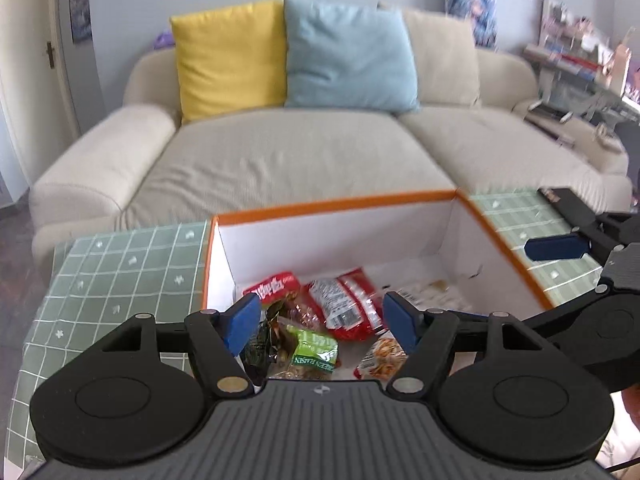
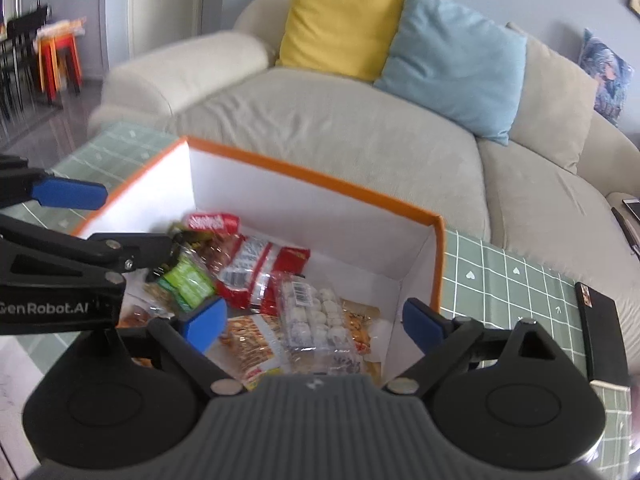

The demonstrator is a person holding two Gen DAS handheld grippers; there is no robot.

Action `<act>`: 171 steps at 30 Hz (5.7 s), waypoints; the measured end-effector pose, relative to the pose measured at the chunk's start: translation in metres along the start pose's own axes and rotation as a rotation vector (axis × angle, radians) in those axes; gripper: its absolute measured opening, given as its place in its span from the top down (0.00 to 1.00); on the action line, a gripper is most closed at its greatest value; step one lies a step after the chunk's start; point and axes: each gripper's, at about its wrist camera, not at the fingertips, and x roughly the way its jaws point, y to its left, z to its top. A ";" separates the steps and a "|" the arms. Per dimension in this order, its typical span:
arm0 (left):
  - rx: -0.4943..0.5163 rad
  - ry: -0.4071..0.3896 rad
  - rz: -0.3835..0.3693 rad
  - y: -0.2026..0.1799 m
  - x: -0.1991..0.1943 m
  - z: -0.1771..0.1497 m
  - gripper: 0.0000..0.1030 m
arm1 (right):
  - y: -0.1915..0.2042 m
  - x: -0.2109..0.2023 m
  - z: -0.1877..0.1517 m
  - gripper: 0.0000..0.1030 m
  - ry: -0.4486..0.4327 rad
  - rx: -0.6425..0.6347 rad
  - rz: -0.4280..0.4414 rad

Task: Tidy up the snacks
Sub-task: 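Withdraw both grippers from the box toward the remaining snacks, then grasp the green sausage stick with the left gripper while the right gripper grasps the white stick-snack pack, then lift the sausage stick and stick-snack pack with both grippers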

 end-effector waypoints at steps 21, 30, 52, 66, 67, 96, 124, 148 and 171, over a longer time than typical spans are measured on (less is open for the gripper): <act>-0.070 0.036 0.047 -0.001 -0.049 -0.104 0.20 | 0.034 -0.070 -0.118 0.07 0.001 0.350 0.033; -0.070 0.201 0.047 0.000 -0.020 -0.144 0.25 | 0.035 -0.029 -0.168 0.07 0.193 0.499 0.055; -0.158 0.299 -0.307 -0.012 0.004 -0.166 0.82 | 0.052 0.010 -0.157 0.20 0.163 0.429 0.137; -0.169 0.341 -0.431 -0.019 0.009 -0.167 0.82 | 0.066 0.019 -0.154 0.23 0.142 0.329 0.069; -0.165 0.340 -0.426 -0.019 0.009 -0.167 0.82 | 0.066 0.020 -0.153 0.23 0.139 0.328 0.063; -0.333 0.097 -0.068 0.063 0.036 -0.129 0.34 | 0.056 0.010 -0.151 0.97 0.089 0.238 0.022; -0.169 0.320 -0.268 0.027 0.033 -0.136 0.71 | 0.047 0.013 -0.150 0.74 0.097 0.252 0.019; 0.013 0.277 -0.220 -0.010 0.045 -0.128 0.73 | 0.033 0.013 -0.158 0.43 0.155 0.425 0.081; -0.310 0.410 -0.171 0.047 0.009 -0.150 0.73 | 0.089 0.023 -0.145 0.50 0.132 0.117 0.073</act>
